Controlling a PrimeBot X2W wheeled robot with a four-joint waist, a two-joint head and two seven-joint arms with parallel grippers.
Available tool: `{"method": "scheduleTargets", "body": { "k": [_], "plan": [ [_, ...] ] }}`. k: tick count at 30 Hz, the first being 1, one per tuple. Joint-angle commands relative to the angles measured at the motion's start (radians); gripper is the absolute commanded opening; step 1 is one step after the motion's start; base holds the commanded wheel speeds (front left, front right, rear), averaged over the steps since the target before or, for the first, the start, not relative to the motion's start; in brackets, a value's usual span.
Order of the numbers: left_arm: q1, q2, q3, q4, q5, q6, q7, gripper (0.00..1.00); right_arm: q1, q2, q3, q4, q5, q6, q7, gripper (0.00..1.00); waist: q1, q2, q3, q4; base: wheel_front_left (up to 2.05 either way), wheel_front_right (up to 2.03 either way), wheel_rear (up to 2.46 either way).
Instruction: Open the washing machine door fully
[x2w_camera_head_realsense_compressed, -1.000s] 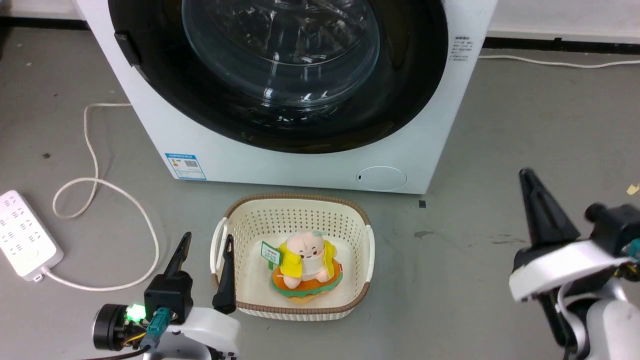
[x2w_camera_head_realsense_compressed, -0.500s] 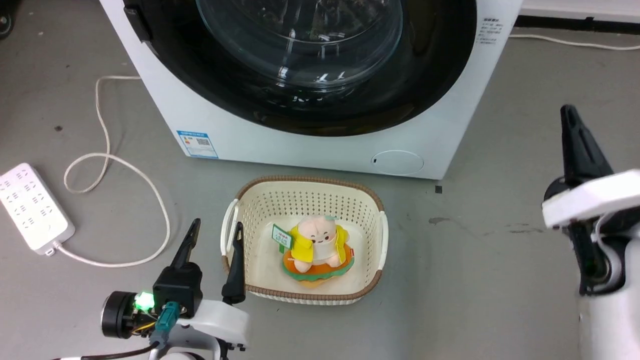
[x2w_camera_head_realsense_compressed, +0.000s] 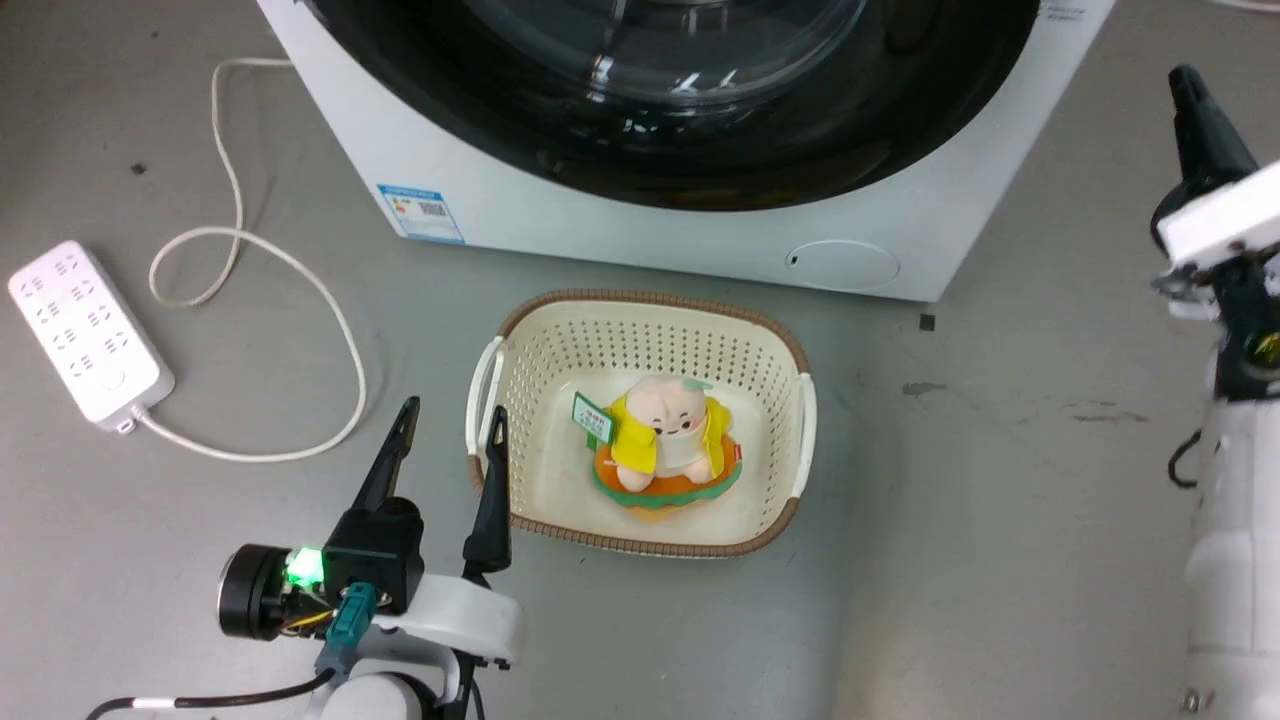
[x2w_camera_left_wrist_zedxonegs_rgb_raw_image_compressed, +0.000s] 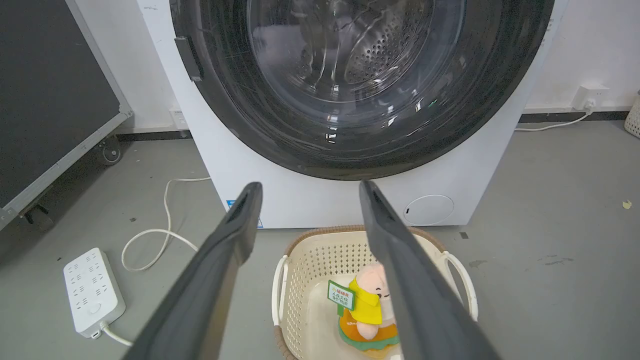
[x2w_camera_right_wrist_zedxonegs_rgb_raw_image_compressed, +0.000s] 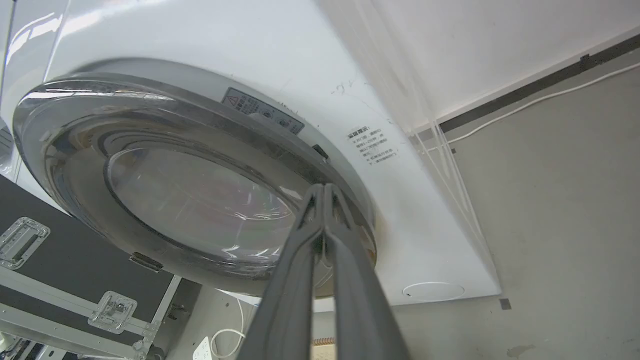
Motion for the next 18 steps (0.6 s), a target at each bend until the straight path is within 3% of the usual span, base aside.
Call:
{"method": "scheduleTargets", "body": {
  "k": [1, 18],
  "plan": [
    [-0.021, 0.006, -0.005, -0.003, -0.003, 0.009, -0.01, 1.0, -0.059, -0.003, -0.024, 0.04, 0.015, 0.0, 0.02, 0.0, -0.0002, -0.0001, 0.016, 0.012, 0.0, 0.0, 0.0],
    [-0.071, 0.004, -0.054, -0.004, -0.015, 0.033, -0.046, 1.0, -0.422, -0.082, -0.211, 0.417, 0.016, 0.0, 0.181, 0.0, -0.0002, -0.0001, 0.112, 0.077, 0.0, 0.0, 0.0]
  ]
}}
